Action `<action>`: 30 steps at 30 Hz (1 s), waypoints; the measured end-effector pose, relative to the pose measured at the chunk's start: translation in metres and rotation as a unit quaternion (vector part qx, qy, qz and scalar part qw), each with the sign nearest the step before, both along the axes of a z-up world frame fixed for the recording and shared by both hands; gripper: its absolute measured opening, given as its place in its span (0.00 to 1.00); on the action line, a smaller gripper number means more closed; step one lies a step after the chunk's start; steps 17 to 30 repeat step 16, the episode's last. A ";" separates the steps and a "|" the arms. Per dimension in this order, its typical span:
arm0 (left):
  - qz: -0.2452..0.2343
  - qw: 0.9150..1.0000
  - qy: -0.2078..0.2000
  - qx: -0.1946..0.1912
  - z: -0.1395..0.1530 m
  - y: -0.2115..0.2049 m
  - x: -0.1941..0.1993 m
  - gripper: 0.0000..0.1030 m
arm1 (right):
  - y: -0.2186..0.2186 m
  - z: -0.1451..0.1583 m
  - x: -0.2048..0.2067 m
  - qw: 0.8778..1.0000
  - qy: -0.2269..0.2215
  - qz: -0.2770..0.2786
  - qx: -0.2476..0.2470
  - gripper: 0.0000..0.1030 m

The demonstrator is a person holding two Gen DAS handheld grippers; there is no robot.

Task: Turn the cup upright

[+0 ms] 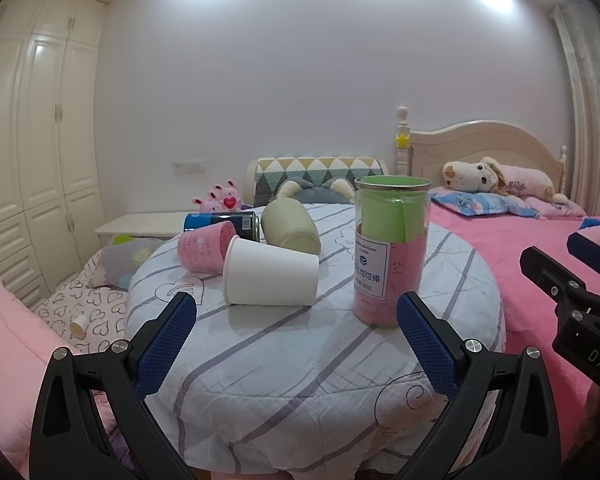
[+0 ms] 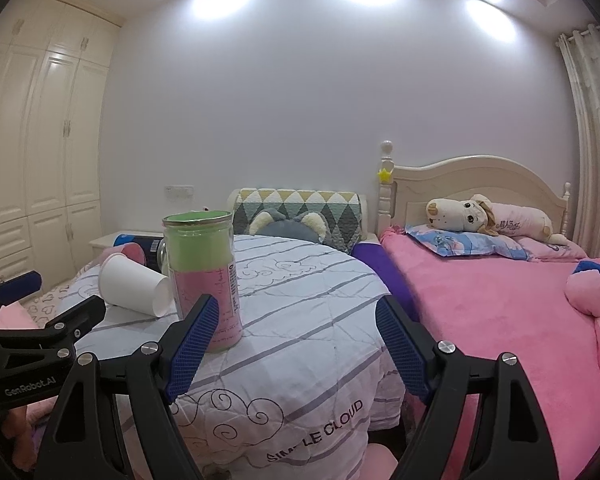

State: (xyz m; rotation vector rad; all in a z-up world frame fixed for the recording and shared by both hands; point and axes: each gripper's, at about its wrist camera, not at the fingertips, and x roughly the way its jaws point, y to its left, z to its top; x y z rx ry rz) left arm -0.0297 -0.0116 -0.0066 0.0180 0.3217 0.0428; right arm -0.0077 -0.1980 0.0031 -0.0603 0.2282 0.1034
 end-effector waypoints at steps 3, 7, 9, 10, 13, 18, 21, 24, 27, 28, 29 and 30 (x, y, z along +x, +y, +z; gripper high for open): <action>-0.002 1.000 0.000 -0.002 0.000 0.001 0.000 0.98 | 0.000 -0.001 0.001 1.000 0.000 0.000 -0.001 0.80; 0.002 1.000 0.000 -0.003 0.000 0.001 0.001 0.98 | -0.002 -0.002 0.003 1.000 0.008 0.003 0.007 0.80; 0.001 1.000 0.000 -0.004 0.000 0.001 0.000 0.98 | -0.002 -0.003 0.003 1.000 0.010 0.002 0.007 0.80; 0.001 1.000 0.000 -0.005 0.000 0.002 0.000 0.98 | -0.001 -0.003 0.004 1.000 0.011 0.001 0.005 0.80; 0.005 1.000 0.001 -0.002 0.000 0.002 0.001 0.98 | -0.001 -0.004 0.005 1.000 0.015 -0.001 0.004 0.80; 0.005 1.000 0.002 -0.001 0.000 0.003 0.001 0.98 | -0.001 -0.004 0.005 1.000 0.019 -0.001 0.003 0.80; 0.005 1.000 0.002 -0.001 0.000 0.003 0.001 0.98 | -0.001 -0.004 0.005 1.000 0.019 -0.001 0.003 0.80; 0.005 1.000 0.002 -0.001 0.000 0.003 0.001 0.98 | -0.001 -0.004 0.005 1.000 0.019 -0.001 0.003 0.80; 0.005 1.000 0.002 -0.001 0.000 0.003 0.001 0.98 | -0.001 -0.004 0.005 1.000 0.019 -0.001 0.003 0.80; 0.005 1.000 0.002 -0.001 0.000 0.003 0.001 0.98 | -0.001 -0.004 0.005 1.000 0.019 -0.001 0.003 0.80; 0.005 1.000 0.002 -0.001 0.000 0.003 0.001 0.98 | -0.001 -0.004 0.005 1.000 0.019 -0.001 0.003 0.80; 0.005 1.000 0.002 -0.001 0.000 0.003 0.001 0.98 | -0.001 -0.004 0.005 1.000 0.019 -0.001 0.003 0.80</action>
